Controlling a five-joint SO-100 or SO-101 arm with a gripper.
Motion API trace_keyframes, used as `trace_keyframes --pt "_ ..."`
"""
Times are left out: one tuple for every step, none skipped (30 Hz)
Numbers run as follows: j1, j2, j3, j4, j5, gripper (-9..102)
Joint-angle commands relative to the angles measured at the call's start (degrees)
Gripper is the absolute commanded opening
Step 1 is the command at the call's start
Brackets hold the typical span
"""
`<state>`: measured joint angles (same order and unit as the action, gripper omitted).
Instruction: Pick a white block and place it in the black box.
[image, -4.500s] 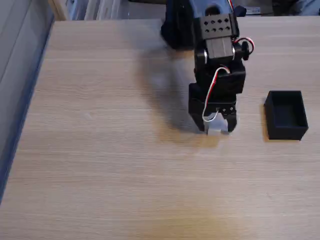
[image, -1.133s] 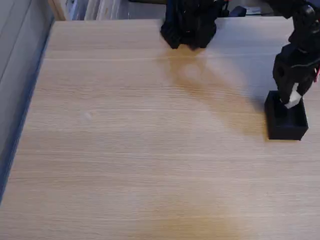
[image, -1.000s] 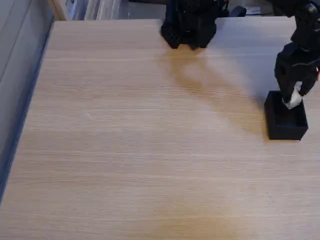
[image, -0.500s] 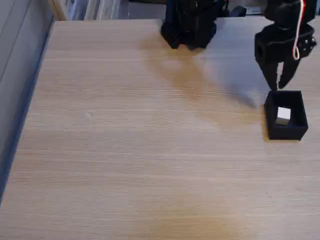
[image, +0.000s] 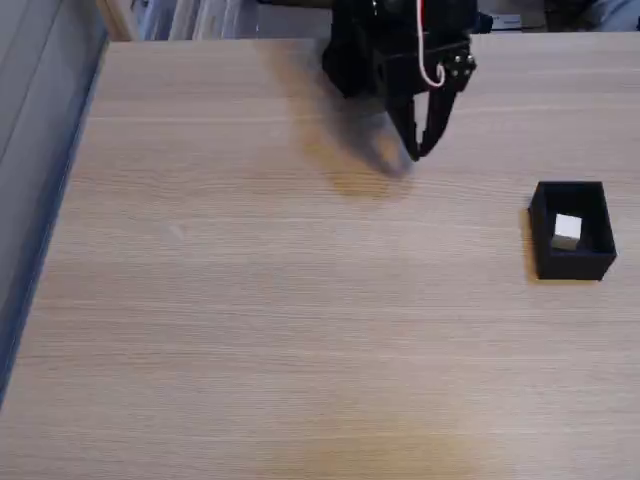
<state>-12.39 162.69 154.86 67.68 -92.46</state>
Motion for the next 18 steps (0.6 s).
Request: trace_keyframes --pt "4.4 10.4 8.5 2.6 -3.1 0" --pt "5.8 12.7 10.8 3.7 -4.0 0" --pt "7.2 14.7 12.8 4.7 -4.7 0" --pt "8.5 16.3 14.7 5.4 -5.3 0" --pt "9.8 18.2 16.5 5.7 -5.6 0" --pt "11.1 20.1 18.2 6.3 -6.3 0" --pt "12.1 21.7 19.5 7.0 -6.9 0" --pt "12.8 22.9 20.7 7.2 -6.1 0" --pt "13.4 23.6 21.5 7.1 -5.6 0" --pt "13.9 24.1 22.1 7.0 -5.4 0" --pt "14.2 24.9 22.8 6.9 -4.7 0" --pt "14.2 25.8 23.0 7.6 -3.5 0" --pt "13.7 26.9 23.0 8.6 -1.6 0" --pt "13.1 27.9 23.0 9.4 0.2 0" --pt "12.7 28.1 23.0 9.5 0.5 0" --pt "12.5 28.1 23.0 9.5 0.5 0" --pt "12.1 28.1 23.1 9.5 0.5 0" --pt "11.8 28.1 23.1 9.5 0.5 0"
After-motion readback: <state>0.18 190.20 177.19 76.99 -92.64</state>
